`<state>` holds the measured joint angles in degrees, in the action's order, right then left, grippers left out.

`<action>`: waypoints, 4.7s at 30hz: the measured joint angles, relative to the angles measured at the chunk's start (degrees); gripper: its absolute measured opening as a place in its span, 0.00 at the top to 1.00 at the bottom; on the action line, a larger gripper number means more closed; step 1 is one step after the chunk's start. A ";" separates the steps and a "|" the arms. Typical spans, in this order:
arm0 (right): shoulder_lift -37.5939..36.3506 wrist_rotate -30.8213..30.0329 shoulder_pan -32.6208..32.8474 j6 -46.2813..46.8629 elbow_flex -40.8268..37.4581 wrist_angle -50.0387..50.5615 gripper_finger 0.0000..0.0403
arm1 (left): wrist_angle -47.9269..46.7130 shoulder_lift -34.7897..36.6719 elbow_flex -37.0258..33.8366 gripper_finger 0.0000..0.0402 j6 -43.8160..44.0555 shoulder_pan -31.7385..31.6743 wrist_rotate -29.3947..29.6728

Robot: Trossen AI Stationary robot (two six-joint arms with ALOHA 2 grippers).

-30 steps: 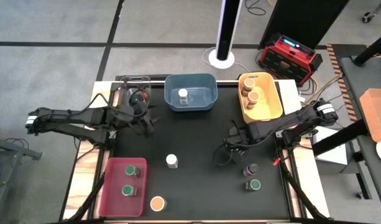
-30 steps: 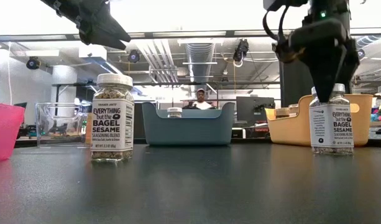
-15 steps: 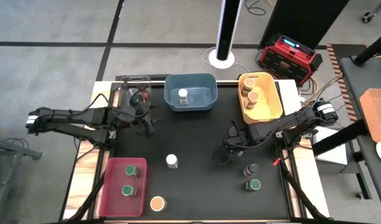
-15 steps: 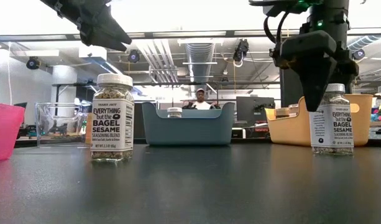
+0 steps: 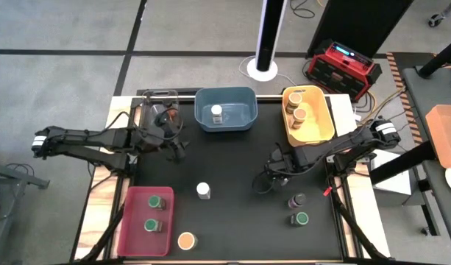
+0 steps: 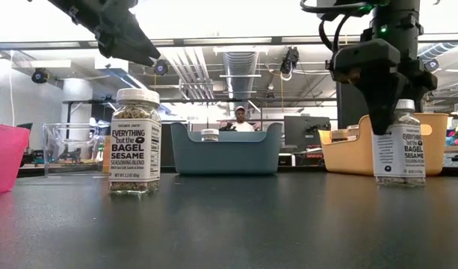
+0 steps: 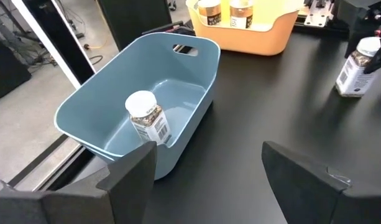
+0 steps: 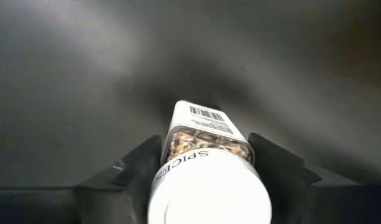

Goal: Sort spices by type
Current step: Put the right white seasoning bottle into the blue bin

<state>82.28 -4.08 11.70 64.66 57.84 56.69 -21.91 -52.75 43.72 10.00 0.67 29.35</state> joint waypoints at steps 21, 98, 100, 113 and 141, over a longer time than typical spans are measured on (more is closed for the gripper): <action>1.11 -0.87 -3.27 -15.59 21.58 6.60 0.51 | 0.02 0.00 0.00 0.32 -0.73 0.00 0.74; 42.84 9.95 -44.63 -106.75 61.82 9.20 0.51 | 0.04 -0.09 0.00 0.32 -3.50 -0.01 1.63; 42.84 9.94 -44.63 -106.76 61.77 8.09 0.49 | 0.04 -0.09 0.00 0.32 -3.52 0.00 1.63; 42.84 9.97 -44.63 -106.70 60.59 5.66 0.45 | 0.04 -0.09 0.00 0.32 -3.96 0.00 1.63; 42.67 5.59 -44.33 -100.94 65.35 9.27 0.29 | 0.02 -0.09 -0.01 0.32 -3.96 0.00 1.63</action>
<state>124.95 1.50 -32.63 -36.28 123.20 65.96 -21.89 -52.84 43.72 6.04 0.67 30.98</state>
